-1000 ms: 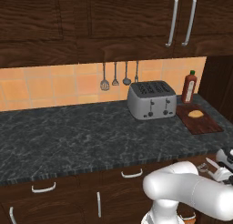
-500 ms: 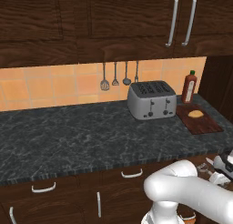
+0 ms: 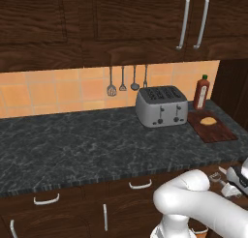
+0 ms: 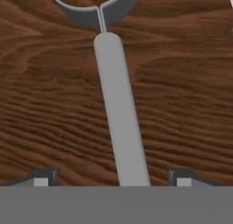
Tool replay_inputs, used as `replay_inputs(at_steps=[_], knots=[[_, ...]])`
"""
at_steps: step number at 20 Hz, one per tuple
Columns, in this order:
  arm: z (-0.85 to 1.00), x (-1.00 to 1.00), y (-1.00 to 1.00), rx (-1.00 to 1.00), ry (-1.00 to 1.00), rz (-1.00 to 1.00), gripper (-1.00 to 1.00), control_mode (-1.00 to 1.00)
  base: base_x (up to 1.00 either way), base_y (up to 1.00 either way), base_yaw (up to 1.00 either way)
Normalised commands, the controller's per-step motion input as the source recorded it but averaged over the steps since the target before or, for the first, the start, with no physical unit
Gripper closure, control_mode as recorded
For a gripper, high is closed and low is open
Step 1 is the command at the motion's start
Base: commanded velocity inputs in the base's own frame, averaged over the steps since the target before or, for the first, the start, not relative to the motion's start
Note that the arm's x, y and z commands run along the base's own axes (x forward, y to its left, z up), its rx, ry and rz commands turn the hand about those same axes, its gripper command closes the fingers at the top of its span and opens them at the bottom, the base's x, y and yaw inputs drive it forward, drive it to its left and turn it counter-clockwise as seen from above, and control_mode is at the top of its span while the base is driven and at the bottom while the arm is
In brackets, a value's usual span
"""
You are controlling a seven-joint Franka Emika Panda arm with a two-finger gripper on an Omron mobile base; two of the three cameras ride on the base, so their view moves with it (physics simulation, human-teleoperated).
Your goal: Place the appropriate cutting tool for cutting the potato skin on the cutting board.
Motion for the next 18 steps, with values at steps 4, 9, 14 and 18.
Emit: replay_inputs(at_steps=[4, 9, 14, 18], knots=[[-0.06, -0.07, 0.0, 0.0, 0.0, 0.0, -1.0, -1.0, 0.0, 0.0, 0.0], [-0.29, -0.33, 0.08, 0.0, -0.02, 0.0, 1.0, -1.0, 0.0, 0.0, 0.0], [0.02, -0.02, 0.0, 0.0, 0.0, 0.03, 1.0, -1.0, 0.0, 0.0, 0.0], [0.14, -0.17, 0.01, 0.0, 0.0, 0.05, 1.0, -1.0, 0.0, 0.0, 0.0]])
